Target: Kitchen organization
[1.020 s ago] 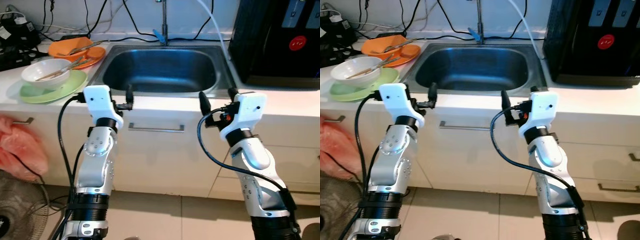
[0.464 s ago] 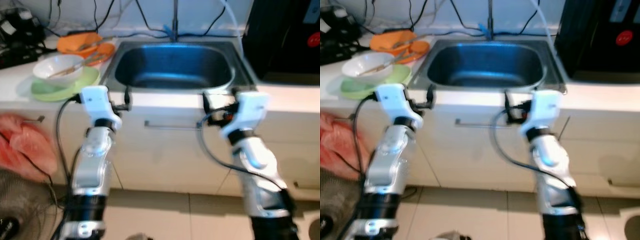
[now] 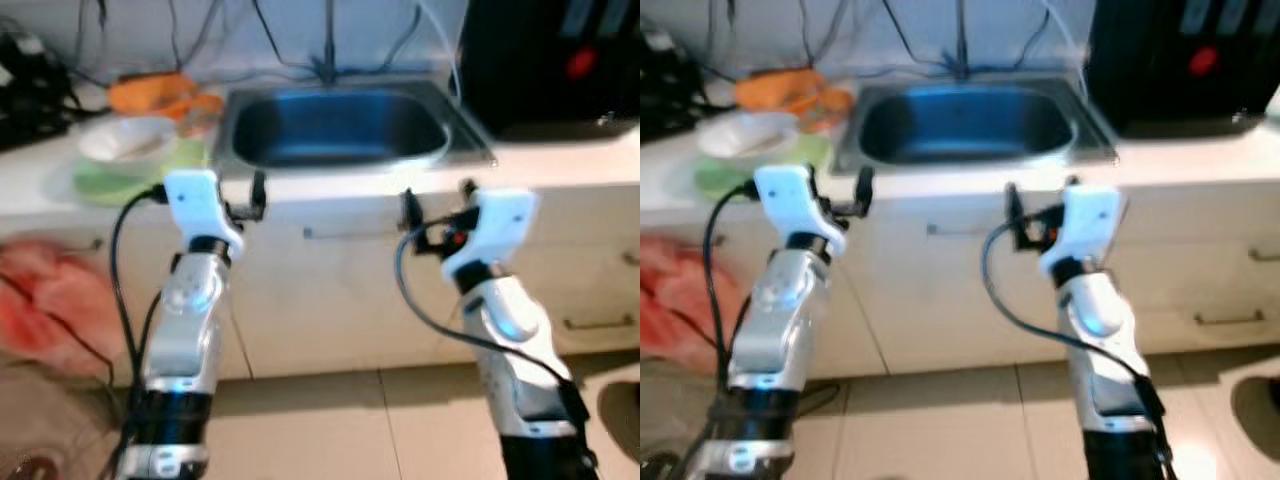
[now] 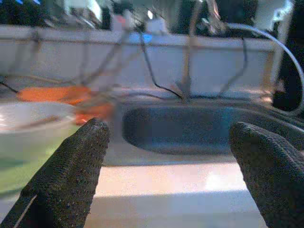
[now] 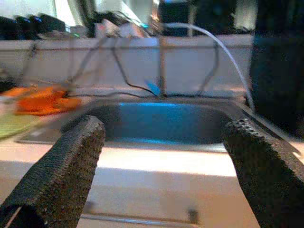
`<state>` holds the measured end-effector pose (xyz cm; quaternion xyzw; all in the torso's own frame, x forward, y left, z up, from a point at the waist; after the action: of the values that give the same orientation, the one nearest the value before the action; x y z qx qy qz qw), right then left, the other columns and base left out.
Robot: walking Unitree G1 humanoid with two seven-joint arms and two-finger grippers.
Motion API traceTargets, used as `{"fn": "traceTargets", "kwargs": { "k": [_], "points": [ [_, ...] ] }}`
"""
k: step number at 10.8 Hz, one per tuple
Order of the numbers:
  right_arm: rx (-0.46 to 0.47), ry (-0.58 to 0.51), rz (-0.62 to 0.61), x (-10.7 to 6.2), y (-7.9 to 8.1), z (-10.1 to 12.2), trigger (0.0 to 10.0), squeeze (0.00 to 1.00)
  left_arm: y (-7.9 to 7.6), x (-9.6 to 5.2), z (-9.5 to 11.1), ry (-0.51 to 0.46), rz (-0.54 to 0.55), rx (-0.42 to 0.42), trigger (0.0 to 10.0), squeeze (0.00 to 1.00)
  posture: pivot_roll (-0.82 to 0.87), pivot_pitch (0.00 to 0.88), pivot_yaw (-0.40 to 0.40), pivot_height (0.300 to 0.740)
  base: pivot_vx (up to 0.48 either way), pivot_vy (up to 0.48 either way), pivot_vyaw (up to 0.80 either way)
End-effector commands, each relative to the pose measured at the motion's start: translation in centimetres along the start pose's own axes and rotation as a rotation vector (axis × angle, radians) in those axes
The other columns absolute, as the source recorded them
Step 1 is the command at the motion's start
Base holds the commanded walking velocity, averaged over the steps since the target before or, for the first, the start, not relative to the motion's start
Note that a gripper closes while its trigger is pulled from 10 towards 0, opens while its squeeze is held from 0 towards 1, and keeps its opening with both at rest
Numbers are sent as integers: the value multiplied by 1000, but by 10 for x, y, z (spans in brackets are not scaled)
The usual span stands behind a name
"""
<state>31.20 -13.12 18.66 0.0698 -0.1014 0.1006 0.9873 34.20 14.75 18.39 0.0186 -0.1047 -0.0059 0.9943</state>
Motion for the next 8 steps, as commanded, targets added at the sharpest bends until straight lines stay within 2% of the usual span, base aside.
{"fn": "traceTargets", "kwargs": {
  "k": [1, 8],
  "points": [
    [-10, -15, -11, 0, -3, 3, 10000, 0, -2, 1, 3, -16, -15, 16, 10000, 0, 53, 0, 77, 740, 360, 0, 0],
    [-23, -21, -11, -1, -4, 4, 10000, 0, -2, 0, 1, -13, -7, 23, 10000, 0, 50, 0, 71, 740, 455, 0, 0]
  ]
}}
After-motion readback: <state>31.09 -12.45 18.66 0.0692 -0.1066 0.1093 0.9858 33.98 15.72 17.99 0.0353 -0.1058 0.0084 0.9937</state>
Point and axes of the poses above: a point about 5 cm out from each wrist's last joint towards the gripper, its own x axis pointing out of the wrist towards the gripper, its own z axis along the axis of the wrist's last joint, y = z × x, the point moved 2 cm from there along x, pointing out of the wrist towards the gripper, and after that the axes turned 6 degrees about x, right-handed, at the moved point
